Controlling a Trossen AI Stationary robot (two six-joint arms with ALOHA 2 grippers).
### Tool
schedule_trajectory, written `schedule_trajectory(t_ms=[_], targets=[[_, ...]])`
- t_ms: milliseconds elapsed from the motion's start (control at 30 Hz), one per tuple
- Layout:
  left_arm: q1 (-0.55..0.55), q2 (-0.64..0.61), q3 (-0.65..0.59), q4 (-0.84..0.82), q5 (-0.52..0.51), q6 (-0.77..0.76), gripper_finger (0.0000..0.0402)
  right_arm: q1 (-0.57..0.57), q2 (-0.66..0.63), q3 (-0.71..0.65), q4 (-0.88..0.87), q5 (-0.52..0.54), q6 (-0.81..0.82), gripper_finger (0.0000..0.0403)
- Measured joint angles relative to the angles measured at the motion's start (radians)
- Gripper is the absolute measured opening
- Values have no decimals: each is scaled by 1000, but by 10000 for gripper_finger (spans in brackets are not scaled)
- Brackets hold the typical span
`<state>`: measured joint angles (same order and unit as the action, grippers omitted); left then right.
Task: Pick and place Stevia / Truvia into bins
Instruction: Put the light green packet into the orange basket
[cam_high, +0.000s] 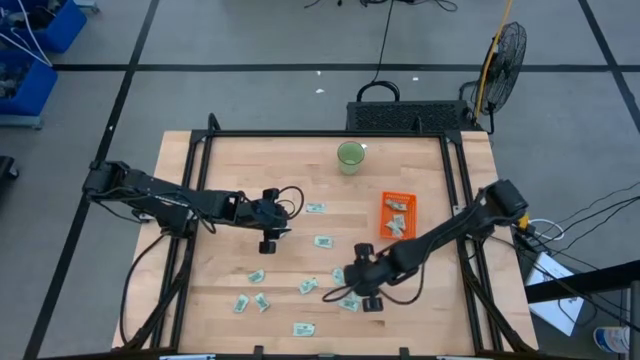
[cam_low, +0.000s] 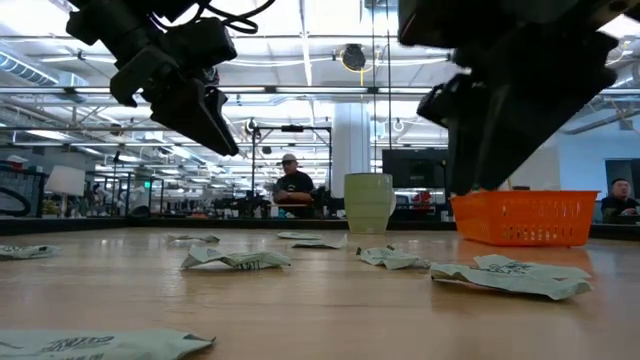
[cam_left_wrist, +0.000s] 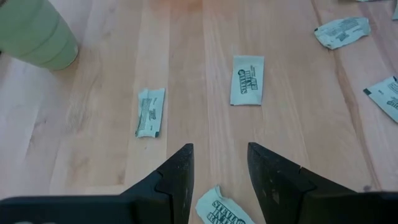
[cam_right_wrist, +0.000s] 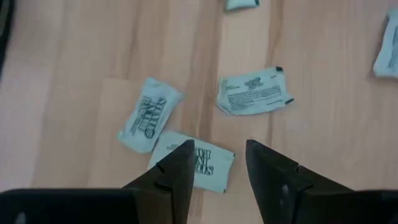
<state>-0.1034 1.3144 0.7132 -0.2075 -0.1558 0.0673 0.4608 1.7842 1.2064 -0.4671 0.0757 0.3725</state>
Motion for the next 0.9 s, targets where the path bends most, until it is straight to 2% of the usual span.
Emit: schedule_trajectory(t_ms=[300, 467, 900], targets=[[0, 0, 0, -4, 0, 10, 157, 6, 32, 10, -51, 0, 176, 137], [0, 0, 0, -4, 0, 9, 157, 6, 32, -32, 1, -2, 233, 138], [0, 0, 0, 3, -1, 50, 157, -1, 31, -126, 80, -1, 244, 137]])
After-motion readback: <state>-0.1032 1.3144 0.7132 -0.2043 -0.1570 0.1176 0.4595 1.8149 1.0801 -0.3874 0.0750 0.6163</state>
